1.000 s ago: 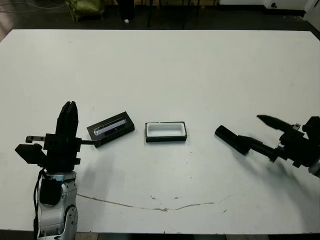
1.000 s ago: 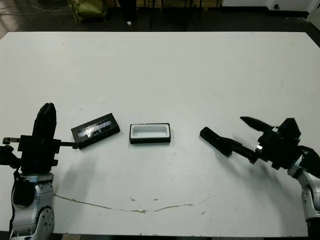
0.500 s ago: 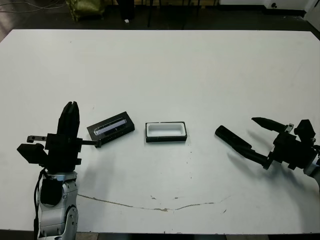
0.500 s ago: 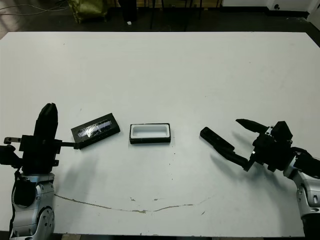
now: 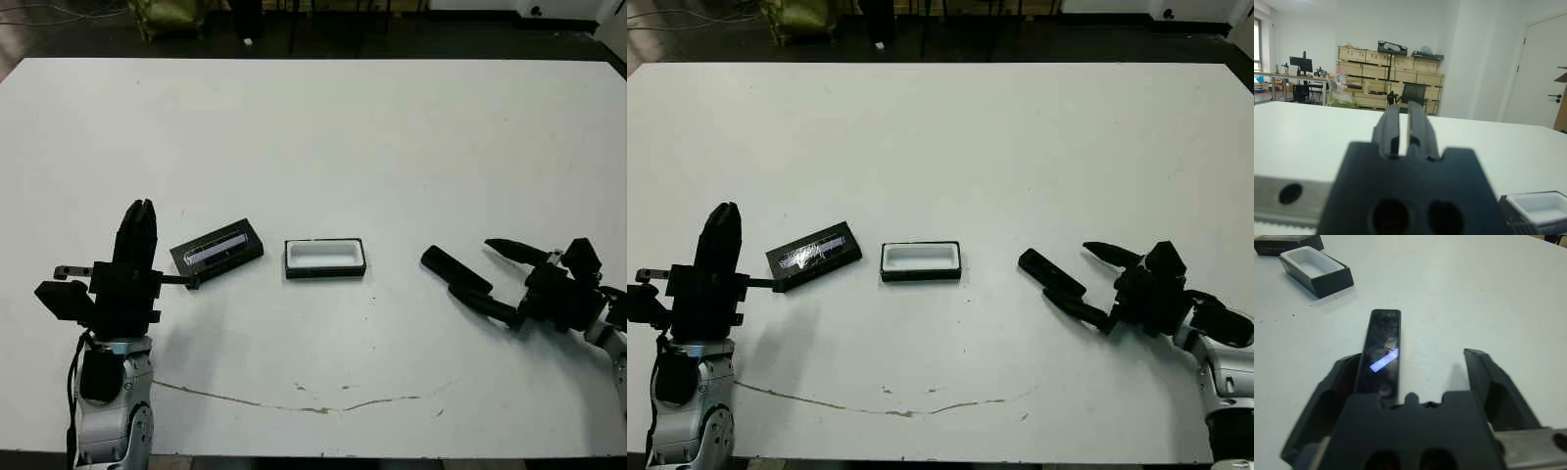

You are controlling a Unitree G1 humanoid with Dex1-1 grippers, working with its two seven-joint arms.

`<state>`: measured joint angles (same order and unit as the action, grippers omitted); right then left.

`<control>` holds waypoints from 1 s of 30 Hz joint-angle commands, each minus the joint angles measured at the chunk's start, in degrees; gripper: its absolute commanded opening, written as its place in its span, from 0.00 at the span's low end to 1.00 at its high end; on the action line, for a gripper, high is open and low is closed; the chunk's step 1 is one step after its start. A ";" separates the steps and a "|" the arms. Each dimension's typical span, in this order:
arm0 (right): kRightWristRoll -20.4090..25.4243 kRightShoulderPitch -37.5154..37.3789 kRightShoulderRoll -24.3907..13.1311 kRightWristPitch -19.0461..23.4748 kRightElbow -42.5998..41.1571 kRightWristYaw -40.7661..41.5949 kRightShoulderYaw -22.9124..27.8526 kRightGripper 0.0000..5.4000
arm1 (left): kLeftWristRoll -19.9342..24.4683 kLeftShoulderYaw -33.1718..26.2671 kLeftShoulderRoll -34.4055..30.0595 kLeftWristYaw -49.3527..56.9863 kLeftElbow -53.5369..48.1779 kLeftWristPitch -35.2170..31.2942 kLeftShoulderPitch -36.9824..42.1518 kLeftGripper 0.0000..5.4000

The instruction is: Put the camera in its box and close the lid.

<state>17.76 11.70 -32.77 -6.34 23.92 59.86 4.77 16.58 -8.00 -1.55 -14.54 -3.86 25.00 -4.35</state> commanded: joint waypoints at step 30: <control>4.95 -7.04 -6.52 22.79 -22.60 1.78 -1.98 0.12 | -0.26 -0.02 -0.13 0.84 -0.07 -1.04 -1.07 0.00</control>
<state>22.39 4.50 -38.27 15.45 1.27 60.88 2.65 16.44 -7.95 -1.54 -14.05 -4.07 25.03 -4.45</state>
